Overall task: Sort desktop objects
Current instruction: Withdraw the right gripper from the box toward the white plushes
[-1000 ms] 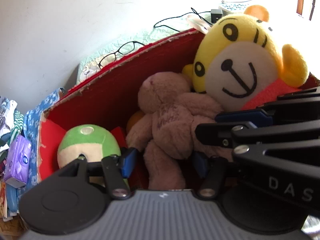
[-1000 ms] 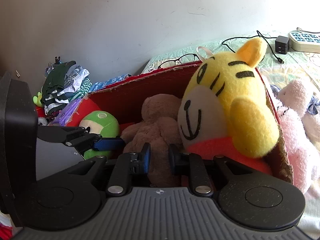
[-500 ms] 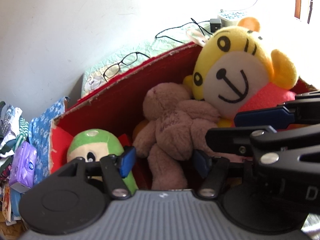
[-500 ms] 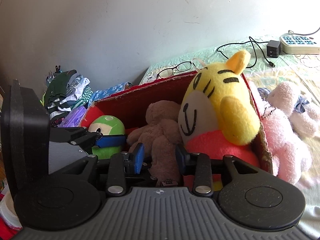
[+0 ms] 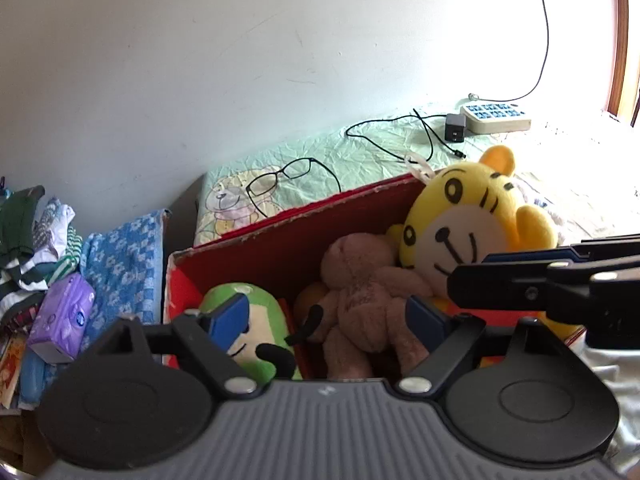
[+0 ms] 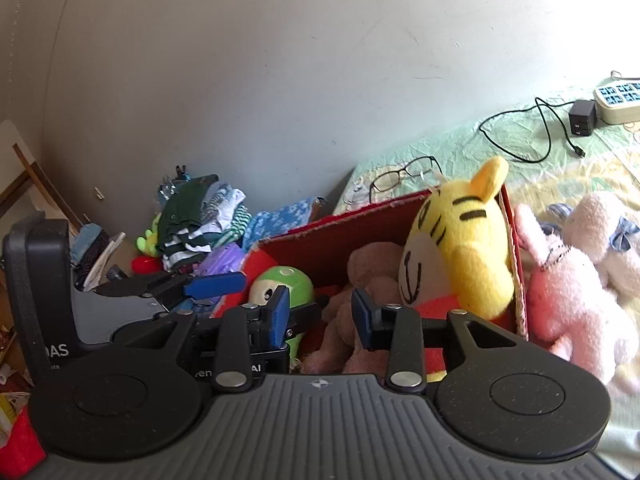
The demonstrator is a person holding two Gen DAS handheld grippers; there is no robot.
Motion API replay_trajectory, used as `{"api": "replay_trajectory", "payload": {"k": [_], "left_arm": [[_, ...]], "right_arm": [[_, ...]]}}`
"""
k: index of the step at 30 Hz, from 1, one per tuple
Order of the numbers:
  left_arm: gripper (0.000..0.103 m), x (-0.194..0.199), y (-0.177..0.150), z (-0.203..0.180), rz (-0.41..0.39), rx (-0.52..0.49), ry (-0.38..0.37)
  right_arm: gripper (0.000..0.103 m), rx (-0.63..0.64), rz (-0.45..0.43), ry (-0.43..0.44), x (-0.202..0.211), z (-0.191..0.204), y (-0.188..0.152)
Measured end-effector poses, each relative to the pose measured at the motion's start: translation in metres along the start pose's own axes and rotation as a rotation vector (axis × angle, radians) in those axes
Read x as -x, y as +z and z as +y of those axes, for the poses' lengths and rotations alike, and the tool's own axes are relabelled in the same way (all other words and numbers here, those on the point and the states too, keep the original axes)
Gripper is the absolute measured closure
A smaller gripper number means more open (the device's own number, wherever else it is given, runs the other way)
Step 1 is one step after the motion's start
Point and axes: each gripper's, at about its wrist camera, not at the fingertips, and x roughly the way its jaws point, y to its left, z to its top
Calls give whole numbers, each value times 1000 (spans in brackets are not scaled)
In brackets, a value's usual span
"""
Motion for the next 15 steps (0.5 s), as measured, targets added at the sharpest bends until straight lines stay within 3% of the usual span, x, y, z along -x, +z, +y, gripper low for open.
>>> {"api": "replay_trajectory", "payload": {"k": [4,15], "left_arm": [[17,14,11,-18,-40,55,-14],[18,33,38,-118,-136,23,-108]], "right_arm": [[65,33,-40,47,30,-13,15],[65,-24,-46,-56,96,-111,34]]}}
